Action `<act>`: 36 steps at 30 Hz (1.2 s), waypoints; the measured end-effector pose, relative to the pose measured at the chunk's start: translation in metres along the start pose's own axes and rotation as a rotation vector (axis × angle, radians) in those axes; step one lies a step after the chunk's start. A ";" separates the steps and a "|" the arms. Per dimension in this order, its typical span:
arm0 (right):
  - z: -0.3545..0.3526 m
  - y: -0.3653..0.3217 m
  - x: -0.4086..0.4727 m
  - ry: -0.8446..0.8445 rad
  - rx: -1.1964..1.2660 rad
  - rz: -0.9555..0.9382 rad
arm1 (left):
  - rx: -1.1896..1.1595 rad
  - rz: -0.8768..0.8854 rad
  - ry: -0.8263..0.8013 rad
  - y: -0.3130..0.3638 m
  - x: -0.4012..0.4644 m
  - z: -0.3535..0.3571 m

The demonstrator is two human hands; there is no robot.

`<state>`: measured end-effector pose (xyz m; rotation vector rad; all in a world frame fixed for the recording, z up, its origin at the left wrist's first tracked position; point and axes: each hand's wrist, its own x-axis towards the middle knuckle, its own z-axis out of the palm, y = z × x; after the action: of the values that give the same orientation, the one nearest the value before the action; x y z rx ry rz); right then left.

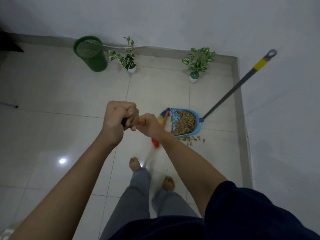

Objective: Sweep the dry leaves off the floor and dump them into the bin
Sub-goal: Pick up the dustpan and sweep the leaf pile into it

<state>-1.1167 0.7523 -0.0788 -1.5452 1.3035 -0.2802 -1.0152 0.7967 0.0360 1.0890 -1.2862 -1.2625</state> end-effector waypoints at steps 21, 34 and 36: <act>-0.028 0.018 -0.042 -0.089 -0.233 -0.071 | 0.024 0.108 0.121 0.016 -0.031 0.069; -0.041 -0.032 -0.018 0.174 -0.120 -0.271 | 0.019 0.210 0.018 0.081 0.001 0.040; -0.036 -0.044 -0.001 0.269 -0.138 -0.347 | 0.075 0.222 -0.064 0.085 0.016 0.029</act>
<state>-1.1172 0.7268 -0.0277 -1.9013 1.2731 -0.6478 -1.0423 0.7880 0.1229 0.9347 -1.4695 -1.0973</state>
